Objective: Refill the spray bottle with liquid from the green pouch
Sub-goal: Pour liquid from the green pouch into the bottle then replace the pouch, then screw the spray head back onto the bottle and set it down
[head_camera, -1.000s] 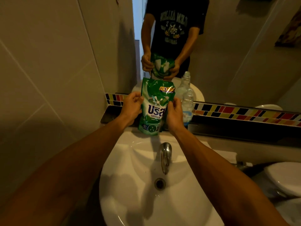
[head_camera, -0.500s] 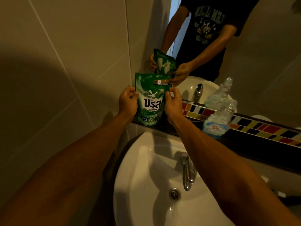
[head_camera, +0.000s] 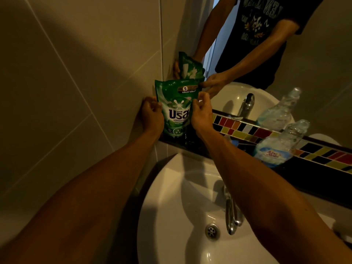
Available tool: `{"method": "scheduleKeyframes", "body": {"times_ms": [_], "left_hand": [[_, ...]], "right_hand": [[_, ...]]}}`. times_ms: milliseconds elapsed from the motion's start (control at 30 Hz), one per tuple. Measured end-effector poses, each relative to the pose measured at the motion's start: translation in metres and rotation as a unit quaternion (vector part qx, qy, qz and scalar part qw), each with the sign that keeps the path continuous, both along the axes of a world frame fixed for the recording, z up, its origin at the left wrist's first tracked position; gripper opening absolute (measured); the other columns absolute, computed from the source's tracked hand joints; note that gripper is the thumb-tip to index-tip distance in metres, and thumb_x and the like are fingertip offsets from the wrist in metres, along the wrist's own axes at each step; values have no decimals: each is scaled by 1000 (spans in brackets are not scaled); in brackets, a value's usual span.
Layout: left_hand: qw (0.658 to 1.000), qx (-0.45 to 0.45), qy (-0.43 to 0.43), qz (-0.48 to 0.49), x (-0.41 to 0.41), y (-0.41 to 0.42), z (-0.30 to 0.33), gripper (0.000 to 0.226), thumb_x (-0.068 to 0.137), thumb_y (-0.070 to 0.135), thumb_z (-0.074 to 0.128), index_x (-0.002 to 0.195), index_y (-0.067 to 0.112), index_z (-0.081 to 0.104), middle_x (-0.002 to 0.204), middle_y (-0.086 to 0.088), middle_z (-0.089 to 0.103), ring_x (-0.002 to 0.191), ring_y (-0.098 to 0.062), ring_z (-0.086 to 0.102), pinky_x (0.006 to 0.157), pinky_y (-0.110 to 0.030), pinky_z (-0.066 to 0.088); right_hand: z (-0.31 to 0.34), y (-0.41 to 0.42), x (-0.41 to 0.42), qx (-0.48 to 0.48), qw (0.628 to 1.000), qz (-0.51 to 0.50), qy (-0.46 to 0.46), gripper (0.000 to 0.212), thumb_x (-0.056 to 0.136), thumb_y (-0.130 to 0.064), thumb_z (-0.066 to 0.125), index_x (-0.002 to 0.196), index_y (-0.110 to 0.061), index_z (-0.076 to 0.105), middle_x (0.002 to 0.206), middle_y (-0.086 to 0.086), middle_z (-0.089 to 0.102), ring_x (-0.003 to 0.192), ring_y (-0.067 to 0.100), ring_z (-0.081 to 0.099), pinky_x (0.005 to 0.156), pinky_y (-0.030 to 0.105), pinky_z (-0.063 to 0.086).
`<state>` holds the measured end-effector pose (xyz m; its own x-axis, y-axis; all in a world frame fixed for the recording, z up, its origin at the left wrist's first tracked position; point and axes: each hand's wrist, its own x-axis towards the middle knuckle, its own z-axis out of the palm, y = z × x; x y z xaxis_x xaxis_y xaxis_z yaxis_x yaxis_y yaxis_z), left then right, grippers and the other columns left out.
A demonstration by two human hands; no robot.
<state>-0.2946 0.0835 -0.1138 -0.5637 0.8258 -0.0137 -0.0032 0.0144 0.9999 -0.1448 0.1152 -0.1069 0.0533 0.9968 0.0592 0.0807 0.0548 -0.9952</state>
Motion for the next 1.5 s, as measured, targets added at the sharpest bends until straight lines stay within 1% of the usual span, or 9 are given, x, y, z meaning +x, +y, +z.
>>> {"method": "scheduleKeyframes", "body": {"times_ms": [200,333,500,667,867,1033,1133,1300,1500], "left_hand": [[996,-48,76,30,22,-21,9,40,94,2,58,133,6,48,112,-6,55,97,-15,54,78,-20,46],[988,-132,79,11,36,-46,2,47,88,12,69,128,10,46,121,-9,58,106,-24,61,79,-28,46],[971,-151,157,-99,75,-73,-6,41,87,15,72,124,7,57,120,-14,65,110,-30,64,80,-28,47],[935,-147,230,-227,115,-82,-16,60,87,27,73,141,12,52,140,-13,57,124,-30,58,103,-44,50],[901,-126,298,-288,160,-74,-22,72,82,36,77,145,16,49,144,-10,56,125,-30,58,102,-47,51],[894,-111,310,-303,188,-64,-24,56,89,28,72,141,18,54,135,-10,61,118,-30,60,93,-38,51],[888,-117,330,-297,199,-53,-30,49,90,28,70,136,18,57,129,-10,64,114,-31,62,88,-37,50],[892,-160,323,-272,214,-29,-42,45,91,33,68,132,15,59,127,-11,64,109,-28,63,76,-32,46],[899,-192,310,-242,227,-13,-59,65,86,32,76,142,14,51,139,-12,59,125,-33,57,97,-42,51]], "right_hand": [[-9,-24,17,-14,999,33,-35,54,108,1,45,154,-24,35,129,-1,56,111,10,59,87,30,59],[-20,-53,35,-43,998,-4,-46,63,105,2,51,160,-21,31,142,12,58,130,29,60,105,46,55],[-37,-96,75,-56,994,-86,-44,58,104,-5,58,157,-18,39,138,9,61,110,19,65,73,17,54],[-45,-137,124,-47,987,-145,-59,52,102,-14,65,150,-20,47,129,8,66,112,23,67,92,36,59],[-44,-164,183,-61,971,-222,-59,59,98,-14,71,151,-20,46,145,11,58,129,25,62,104,48,58],[-39,-164,225,-47,961,-263,-72,64,94,-10,76,150,-19,46,147,6,51,131,22,61,99,41,61],[-36,-155,243,-41,960,-260,-90,75,90,-11,81,154,-19,41,152,8,42,134,23,57,98,36,61],[-24,-129,265,-40,975,-195,-101,97,83,-25,88,162,-30,30,166,4,34,149,28,42,111,54,52],[-10,-104,276,-10,989,-125,-81,78,89,-24,83,156,-25,42,154,5,52,139,23,54,106,49,56]]}}
